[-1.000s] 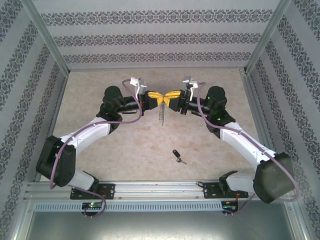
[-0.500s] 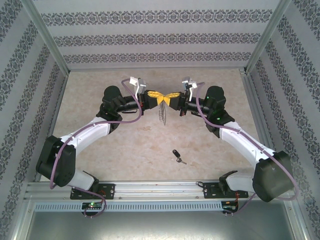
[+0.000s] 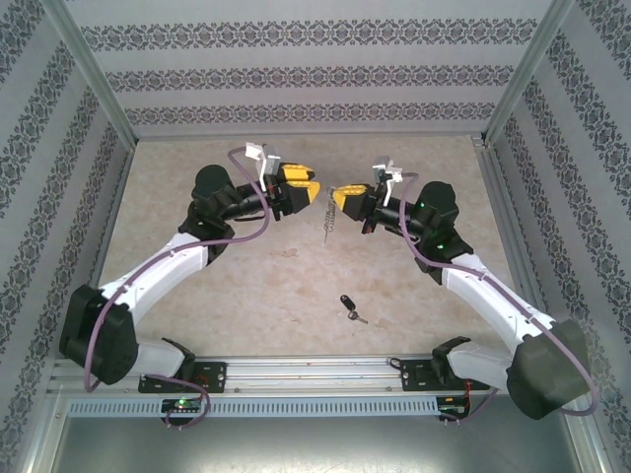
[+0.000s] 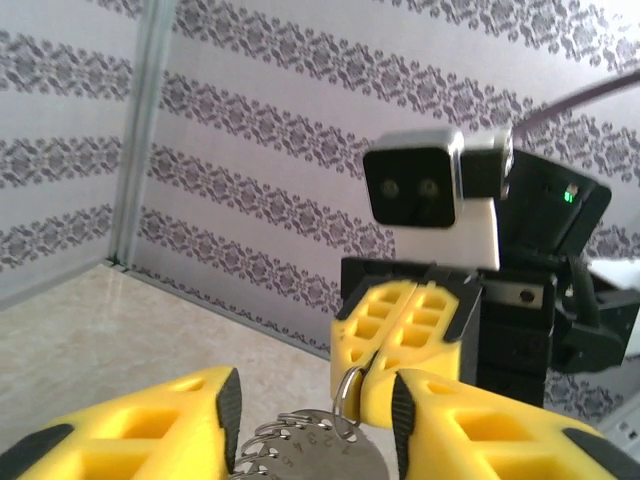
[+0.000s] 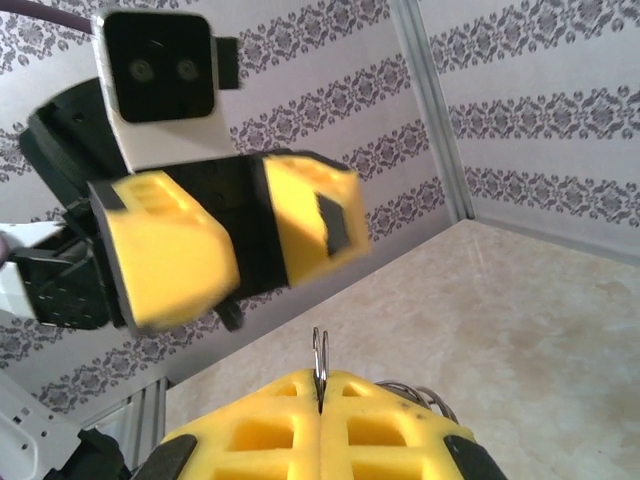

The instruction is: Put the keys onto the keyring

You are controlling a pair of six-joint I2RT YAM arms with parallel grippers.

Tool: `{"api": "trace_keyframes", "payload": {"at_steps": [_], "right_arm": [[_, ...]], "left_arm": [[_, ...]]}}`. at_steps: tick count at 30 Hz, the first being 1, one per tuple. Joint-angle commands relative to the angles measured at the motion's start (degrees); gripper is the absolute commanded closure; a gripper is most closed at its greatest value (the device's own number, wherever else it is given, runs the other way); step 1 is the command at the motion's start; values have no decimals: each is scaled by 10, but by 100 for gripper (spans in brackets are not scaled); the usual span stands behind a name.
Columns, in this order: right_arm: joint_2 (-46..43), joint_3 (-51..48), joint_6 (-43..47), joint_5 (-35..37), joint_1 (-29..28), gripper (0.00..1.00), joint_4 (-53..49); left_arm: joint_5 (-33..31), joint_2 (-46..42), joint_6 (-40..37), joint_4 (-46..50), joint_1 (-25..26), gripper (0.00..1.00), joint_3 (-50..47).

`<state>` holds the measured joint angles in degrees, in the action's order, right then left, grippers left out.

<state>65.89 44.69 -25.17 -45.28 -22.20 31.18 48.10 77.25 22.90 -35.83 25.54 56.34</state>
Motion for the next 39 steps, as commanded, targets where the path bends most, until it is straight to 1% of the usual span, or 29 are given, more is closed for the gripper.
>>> {"api": "trace_keyframes", "payload": {"at_steps": [1,3,5,11,18,22,31,36,39], "right_arm": [[-23,-8,-4,10,8,100,47],[-29,-11,-16,14,9,100,62],[-29,-15,-33,12,8,100,87],[-29,-16,-82,1,8,100,149],[-26,-10,-121,6,-2,100,192],[-17,-3,-124,11,-12,100,197],[21,12,-136,9,-26,100,221],[31,13,-139,9,-27,100,229],[31,12,-137,10,-27,100,225]], "left_arm": [[-44,-35,-5,63,5,52,21],[-43,-40,10,63,4,51,20],[-31,-37,41,43,4,50,18],[29,-7,144,-75,4,49,6],[57,29,226,-176,6,50,12],[69,42,238,-183,11,53,24],[80,51,229,-177,32,57,34],[80,46,217,-160,35,65,34],[75,43,213,-160,35,65,29]]}}
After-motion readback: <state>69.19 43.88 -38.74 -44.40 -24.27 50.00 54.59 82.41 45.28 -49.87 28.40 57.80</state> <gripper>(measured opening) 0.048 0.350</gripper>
